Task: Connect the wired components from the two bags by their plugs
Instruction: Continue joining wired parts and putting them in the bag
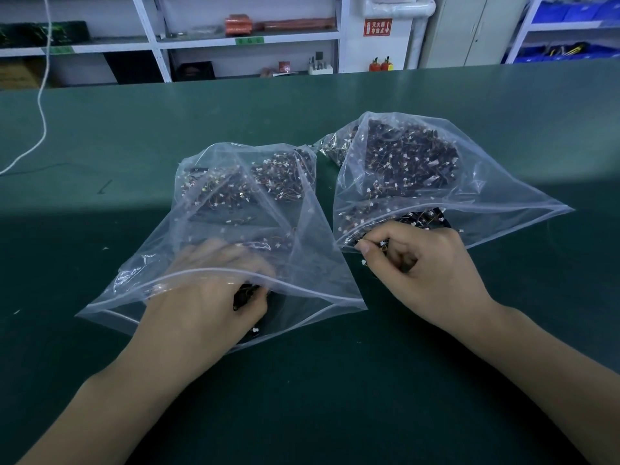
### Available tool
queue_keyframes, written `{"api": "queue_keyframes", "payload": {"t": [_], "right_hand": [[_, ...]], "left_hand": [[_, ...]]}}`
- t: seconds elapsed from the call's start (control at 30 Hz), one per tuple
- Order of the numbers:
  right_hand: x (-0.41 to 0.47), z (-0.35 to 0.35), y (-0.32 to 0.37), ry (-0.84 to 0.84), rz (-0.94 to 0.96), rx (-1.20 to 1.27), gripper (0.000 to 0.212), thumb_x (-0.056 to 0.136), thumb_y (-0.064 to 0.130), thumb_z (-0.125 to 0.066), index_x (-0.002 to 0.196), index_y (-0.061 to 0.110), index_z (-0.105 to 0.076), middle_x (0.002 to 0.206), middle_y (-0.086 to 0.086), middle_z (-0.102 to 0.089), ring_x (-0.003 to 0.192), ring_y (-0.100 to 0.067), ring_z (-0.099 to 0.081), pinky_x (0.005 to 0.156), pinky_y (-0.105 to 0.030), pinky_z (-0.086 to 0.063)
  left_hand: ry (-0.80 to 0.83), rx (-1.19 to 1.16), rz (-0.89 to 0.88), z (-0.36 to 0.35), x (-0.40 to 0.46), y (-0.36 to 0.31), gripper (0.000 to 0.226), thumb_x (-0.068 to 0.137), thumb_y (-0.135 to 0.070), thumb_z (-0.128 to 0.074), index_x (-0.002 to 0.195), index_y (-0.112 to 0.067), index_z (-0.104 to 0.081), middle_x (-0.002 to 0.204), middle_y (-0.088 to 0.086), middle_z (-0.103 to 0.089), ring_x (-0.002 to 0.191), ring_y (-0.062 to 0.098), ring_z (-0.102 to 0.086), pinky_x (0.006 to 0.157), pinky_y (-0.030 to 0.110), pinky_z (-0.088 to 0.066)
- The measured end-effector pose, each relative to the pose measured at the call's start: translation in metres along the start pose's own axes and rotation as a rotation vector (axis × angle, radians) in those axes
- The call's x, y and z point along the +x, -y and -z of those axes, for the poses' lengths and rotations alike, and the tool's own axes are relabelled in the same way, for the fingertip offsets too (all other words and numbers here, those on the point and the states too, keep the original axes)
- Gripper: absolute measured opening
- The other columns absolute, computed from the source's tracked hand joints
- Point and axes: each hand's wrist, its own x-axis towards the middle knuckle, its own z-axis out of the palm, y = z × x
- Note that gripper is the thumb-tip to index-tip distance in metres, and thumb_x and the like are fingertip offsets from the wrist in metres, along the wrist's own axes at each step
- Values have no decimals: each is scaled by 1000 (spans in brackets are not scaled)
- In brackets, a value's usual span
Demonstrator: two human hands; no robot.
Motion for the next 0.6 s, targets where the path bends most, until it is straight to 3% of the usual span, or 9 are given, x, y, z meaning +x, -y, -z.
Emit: {"api": "queue_keyframes", "payload": {"t": [0.17,0.27,0.43,0.6], "right_hand": [[0,-1,-1,-12,11,2,15,99,18,-74,84,19,-73,50,15,-38,45,-13,-40,54,-23,-34],[-1,-1,-1,-8,38,30,15,100,19,-73,85,19,-73,51,15,-38,45,-12,-40,53,-22,-34],[-2,0,9,23,149,103,16,103,22,-68,92,15,-78,58,23,-40,47,-5,-41,56,-13,-32],[-6,5,22,81,281,215,33,108,32,-55,104,8,-77,65,20,-47,52,5,-41,57,-9,-30]], "left_hand": [[-94,-107,-60,-14,1,7,20,91,-24,-68,105,-36,-76,103,-22,-69,102,10,-64,95,38,-50],[-129,-214,-167,-18,0,6,22,97,-9,-74,110,-26,-82,101,-15,-69,95,8,-69,82,37,-57],[-190,-358,-344,-15,-4,-7,18,90,-8,-77,103,-17,-84,99,-8,-71,86,11,-71,73,26,-56],[-253,-576,-299,-17,-6,-20,18,89,-8,-79,105,-14,-80,92,-4,-69,76,17,-68,65,24,-53]]}}
